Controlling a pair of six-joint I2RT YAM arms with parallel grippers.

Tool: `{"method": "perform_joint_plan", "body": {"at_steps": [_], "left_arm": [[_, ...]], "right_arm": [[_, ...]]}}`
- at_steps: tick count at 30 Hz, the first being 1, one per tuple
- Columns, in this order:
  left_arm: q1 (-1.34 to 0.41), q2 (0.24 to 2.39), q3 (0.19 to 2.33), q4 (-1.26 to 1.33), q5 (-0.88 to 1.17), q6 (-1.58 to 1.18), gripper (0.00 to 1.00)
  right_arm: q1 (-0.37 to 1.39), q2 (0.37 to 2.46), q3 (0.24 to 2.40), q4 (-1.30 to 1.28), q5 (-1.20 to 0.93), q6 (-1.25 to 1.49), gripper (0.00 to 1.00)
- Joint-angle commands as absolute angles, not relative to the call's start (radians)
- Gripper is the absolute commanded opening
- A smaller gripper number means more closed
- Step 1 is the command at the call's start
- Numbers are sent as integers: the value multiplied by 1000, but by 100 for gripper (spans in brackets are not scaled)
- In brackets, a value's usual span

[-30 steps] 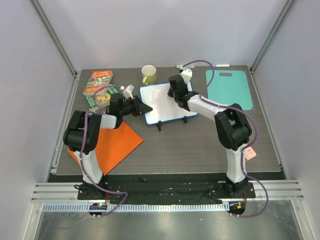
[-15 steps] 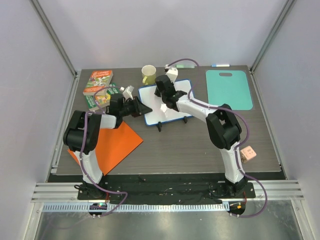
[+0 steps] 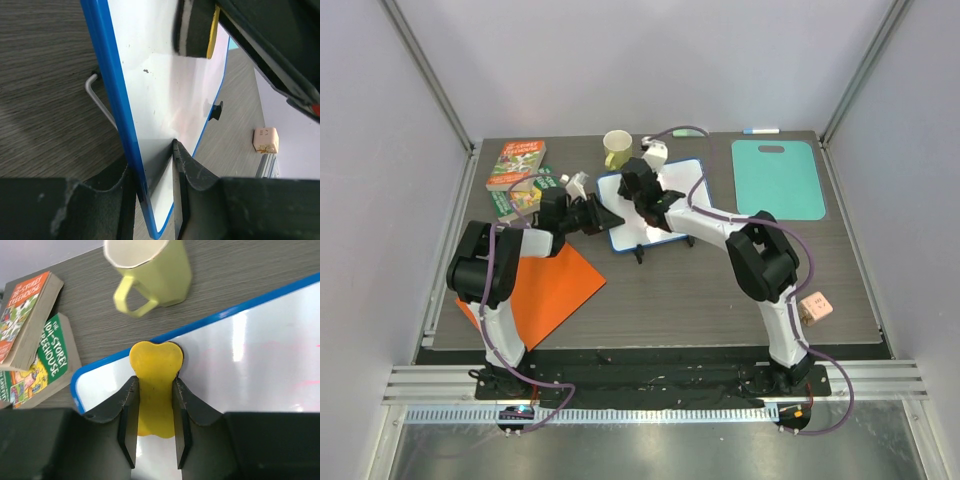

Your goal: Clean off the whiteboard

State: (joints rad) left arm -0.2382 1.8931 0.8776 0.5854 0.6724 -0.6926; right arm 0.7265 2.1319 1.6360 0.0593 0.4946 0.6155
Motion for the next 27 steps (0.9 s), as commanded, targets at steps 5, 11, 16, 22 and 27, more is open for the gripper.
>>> {"method": "perform_joint_plan", "body": {"at_steps": [5, 11, 16, 22, 27], "left_arm": [[-295, 1914, 873, 508, 653, -495, 0], [-298, 1914, 874, 506, 652, -494, 0], [-299, 1914, 876, 502, 650, -491, 0], [-299, 1916, 877, 497, 647, -488, 0], [-301, 1914, 877, 495, 649, -488, 0]], "right_arm": [[536, 2045, 1448, -43, 663, 767, 1], [463, 2003, 1365, -37, 663, 842, 1], [475, 2008, 1368, 44, 532, 838, 1], [544, 1997, 1387, 8, 508, 796, 1], [583, 1962, 1293, 9, 445, 816, 1]]}}
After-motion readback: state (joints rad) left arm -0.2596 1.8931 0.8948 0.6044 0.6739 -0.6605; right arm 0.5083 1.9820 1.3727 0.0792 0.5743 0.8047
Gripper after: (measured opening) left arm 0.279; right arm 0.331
